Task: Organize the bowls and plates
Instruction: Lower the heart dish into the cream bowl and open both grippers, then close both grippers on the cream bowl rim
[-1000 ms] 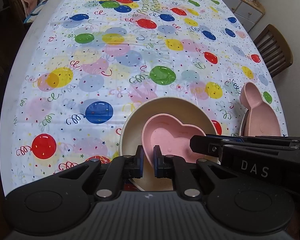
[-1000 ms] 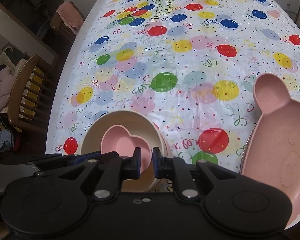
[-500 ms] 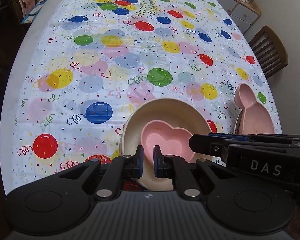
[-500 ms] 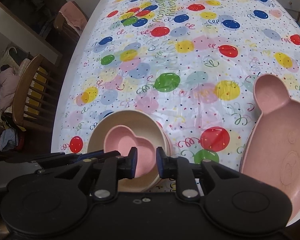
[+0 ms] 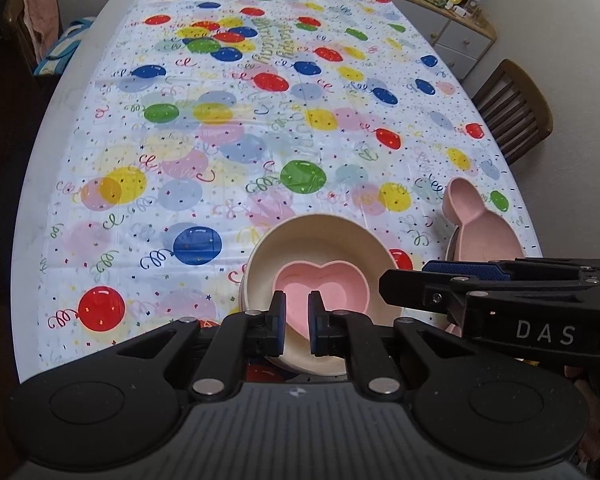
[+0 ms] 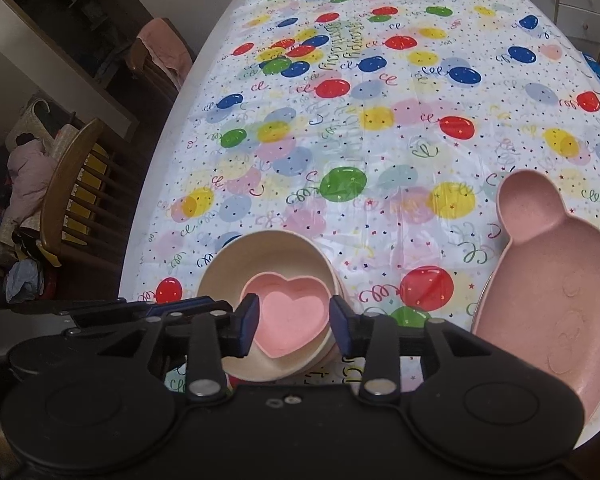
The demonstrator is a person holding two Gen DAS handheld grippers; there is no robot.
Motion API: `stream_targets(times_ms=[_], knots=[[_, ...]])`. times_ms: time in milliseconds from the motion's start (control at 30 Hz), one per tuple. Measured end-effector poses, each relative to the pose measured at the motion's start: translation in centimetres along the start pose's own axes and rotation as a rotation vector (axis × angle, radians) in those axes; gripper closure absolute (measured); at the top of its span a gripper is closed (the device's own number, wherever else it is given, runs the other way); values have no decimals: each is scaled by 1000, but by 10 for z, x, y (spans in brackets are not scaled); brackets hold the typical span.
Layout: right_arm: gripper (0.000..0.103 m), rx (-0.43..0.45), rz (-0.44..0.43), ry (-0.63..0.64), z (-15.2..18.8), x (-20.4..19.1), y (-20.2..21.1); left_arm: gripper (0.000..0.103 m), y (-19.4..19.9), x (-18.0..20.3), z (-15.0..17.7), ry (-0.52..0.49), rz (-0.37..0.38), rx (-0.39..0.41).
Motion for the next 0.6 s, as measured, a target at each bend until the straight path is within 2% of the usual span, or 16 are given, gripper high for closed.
stream_targets(times_ms=[67, 167, 300, 333, 400, 500, 600], knots=[[61, 18, 1, 17, 0, -2, 5, 89, 4, 1, 0, -8, 3, 9], [57, 39, -7, 22, -1, -3, 12, 76, 8, 0, -1, -14, 8, 23], [54, 70, -3, 13, -2, 0, 20, 45, 12, -3, -2, -13, 1, 50], [51, 76, -4, 9, -1, 2, 21, 40, 14, -4, -2, -12, -3, 59], [42, 92, 3, 3, -1, 5, 25, 39, 16, -6, -3, -11, 0, 64], [39, 108, 13, 2, 1, 8, 30, 35, 16, -9, -3, -2, 3, 66], [25, 123, 21, -19, 3, 12, 33, 31, 16, -13, -3, 6, -7, 64]])
Point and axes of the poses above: each gripper's, at about its wrist camera, not at the fingertips, and y roughly against the way its jaws point, x to its right, z to its underside, the point moved 7 cm from there along -y, roughly the way its jaws point
